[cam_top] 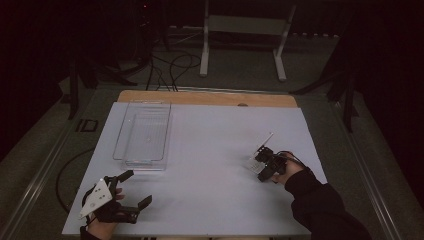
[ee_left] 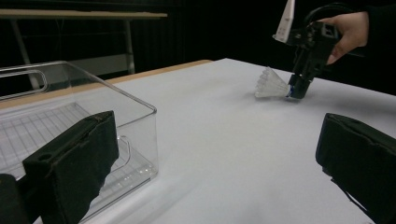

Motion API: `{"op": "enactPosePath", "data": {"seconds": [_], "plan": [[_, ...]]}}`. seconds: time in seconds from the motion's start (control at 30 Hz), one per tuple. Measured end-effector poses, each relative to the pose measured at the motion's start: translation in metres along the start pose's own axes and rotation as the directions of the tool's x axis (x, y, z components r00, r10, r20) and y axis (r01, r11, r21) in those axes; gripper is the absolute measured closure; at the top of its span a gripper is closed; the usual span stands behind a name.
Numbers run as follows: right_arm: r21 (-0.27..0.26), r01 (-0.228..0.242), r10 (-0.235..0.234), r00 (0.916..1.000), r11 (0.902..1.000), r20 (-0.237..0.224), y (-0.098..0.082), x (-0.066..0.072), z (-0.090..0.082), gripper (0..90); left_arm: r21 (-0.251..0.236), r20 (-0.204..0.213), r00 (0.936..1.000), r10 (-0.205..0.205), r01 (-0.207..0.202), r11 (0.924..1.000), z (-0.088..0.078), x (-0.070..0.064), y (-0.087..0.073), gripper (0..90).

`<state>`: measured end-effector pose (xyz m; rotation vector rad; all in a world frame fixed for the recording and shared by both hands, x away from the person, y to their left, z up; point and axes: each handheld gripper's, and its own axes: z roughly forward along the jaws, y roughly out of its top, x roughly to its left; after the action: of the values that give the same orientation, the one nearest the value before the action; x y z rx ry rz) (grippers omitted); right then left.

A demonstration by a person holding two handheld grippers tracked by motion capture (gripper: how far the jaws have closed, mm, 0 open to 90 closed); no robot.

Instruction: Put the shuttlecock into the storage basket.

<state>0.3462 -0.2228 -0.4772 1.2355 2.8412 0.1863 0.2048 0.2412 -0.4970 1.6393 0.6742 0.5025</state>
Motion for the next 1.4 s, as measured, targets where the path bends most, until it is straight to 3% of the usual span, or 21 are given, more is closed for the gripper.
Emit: {"op": "enactPosePath", "data": {"seconds": [0.1,0.17,0.3,0.43,0.57,0.63,0.7,0.8,0.97,1.07,1.1,1.17,1.37,1.4], "plan": [[-0.010,0.106,-0.106,0.9943,0.9943,-0.009,-0.004,0.004,0.000,66.1,0.000,0.002,1.0000,0.002,-0.002,1.0000,0.000,0.000,0.000,0.0],[-0.027,0.176,-0.177,0.9841,0.9840,-0.018,-0.006,0.005,-0.001,66.1,-0.004,0.002,1.0000,0.004,-0.004,1.0000,0.000,-0.001,0.000,0.1],[-0.034,0.236,-0.237,0.9695,0.9712,-0.060,-0.009,0.008,-0.002,66.0,-0.002,0.001,1.0000,0.006,-0.006,1.0000,0.000,-0.001,0.000,0.1],[-0.067,0.337,-0.342,0.9363,0.9391,-0.080,-0.013,0.013,-0.002,66.0,0.002,0.002,0.9999,0.010,-0.010,0.9999,0.001,-0.002,0.000,0.1],[-0.071,0.432,-0.438,0.8930,0.8988,-0.104,-0.015,0.019,-0.002,66.0,0.002,0.003,1.0000,0.009,-0.009,1.0000,0.001,-0.001,0.000,0.1],[-0.057,0.457,-0.460,0.8808,0.8879,-0.112,-0.016,0.022,-0.002,66.0,-0.001,0.006,0.9999,0.011,-0.011,0.9999,0.001,-0.002,0.001,0.1],[-0.046,0.490,-0.492,0.8638,0.8702,-0.107,-0.016,0.023,-0.002,66.0,0.001,0.005,0.9999,0.014,-0.014,0.9999,0.001,-0.002,0.001,0.1],[-0.046,0.513,-0.515,0.8506,0.8572,-0.107,-0.017,0.025,-0.003,66.0,0.004,0.005,0.9999,0.014,-0.014,0.9999,0.001,-0.002,0.000,0.1],[-0.075,0.573,-0.578,0.8072,0.8159,-0.119,-0.018,0.027,-0.008,66.0,0.007,0.006,0.9999,0.014,-0.014,0.9999,0.001,-0.002,0.000,0.1],[-0.101,0.594,-0.603,0.7865,0.7979,-0.135,-0.019,0.030,-0.012,66.0,0.009,0.006,0.9999,0.015,-0.015,0.9998,0.001,-0.002,0.000,0.1],[-0.101,0.594,-0.603,0.7865,0.7979,-0.135,-0.019,0.030,-0.012,66.0,0.009,0.006,0.9999,0.015,-0.015,0.9998,0.001,-0.002,0.000,0.1],[-0.117,0.609,-0.620,0.7703,0.7848,-0.150,-0.019,0.032,-0.015,66.0,0.010,0.006,0.9999,0.015,-0.015,0.9998,0.002,-0.002,0.000,0.1],[-0.109,0.602,-0.612,0.7704,0.7907,-0.179,-0.017,0.032,-0.016,66.0,0.019,0.014,0.9998,0.011,-0.011,0.9998,0.003,-0.002,0.000,0.1],[-0.110,0.593,-0.603,0.7764,0.7975,-0.184,-0.017,0.032,-0.018,66.0,0.026,0.017,0.9998,0.007,-0.007,0.9996,0.004,-0.002,0.000,0.1]]}}
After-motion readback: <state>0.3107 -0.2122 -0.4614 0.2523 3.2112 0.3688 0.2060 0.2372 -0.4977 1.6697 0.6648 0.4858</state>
